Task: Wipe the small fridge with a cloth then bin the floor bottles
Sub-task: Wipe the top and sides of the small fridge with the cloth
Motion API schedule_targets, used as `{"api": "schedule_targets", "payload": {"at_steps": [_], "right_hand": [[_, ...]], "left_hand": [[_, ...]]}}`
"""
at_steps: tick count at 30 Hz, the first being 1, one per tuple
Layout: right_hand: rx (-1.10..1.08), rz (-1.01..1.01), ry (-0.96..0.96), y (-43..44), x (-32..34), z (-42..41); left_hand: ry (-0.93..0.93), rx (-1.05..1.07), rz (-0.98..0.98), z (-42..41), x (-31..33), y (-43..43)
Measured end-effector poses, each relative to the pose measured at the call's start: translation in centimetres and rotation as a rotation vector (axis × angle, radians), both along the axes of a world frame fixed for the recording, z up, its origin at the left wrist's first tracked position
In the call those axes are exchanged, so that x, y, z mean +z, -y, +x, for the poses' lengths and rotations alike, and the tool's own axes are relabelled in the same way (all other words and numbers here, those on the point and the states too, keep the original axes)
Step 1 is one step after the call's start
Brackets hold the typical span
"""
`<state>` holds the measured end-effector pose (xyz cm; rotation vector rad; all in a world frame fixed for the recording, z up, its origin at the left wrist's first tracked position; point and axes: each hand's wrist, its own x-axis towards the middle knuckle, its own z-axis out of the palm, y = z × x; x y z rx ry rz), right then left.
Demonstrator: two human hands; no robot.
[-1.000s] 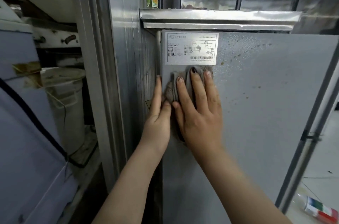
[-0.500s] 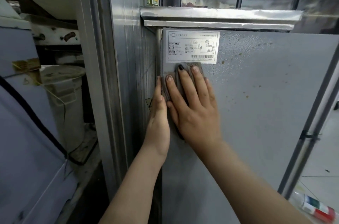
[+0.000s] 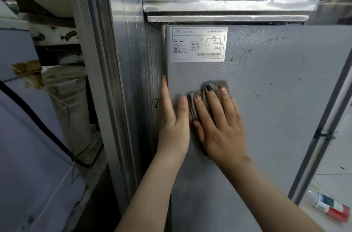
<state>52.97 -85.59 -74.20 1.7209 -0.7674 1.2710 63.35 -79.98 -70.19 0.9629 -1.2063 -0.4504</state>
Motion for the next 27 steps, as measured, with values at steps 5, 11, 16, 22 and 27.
{"api": "schedule_targets", "payload": {"at_steps": [5,11,16,22,27], "right_hand": [[-0.001,0.006,-0.022,0.1,1.4,-1.1],[0.001,0.006,0.133,0.4,8.2,-2.1],[0.048,0.013,0.14,0.6,7.9,-2.7],[-0.007,0.109,0.135,0.8,1.9,-4.5],[-0.004,0.109,0.146,0.9,2.8,-4.9]], "left_hand": [[0.109,0.183,0.072,-0.9,0.1,-0.1],[0.248,0.412,0.097,-1.6,0.5,0.1],[0.492,0.718,-0.166,-2.6,0.5,0.7],[0.52,0.808,-0.228,-3.9,1.2,2.7],[0.549,0.874,-0.24,-4.1,1.0,3.3]]}}
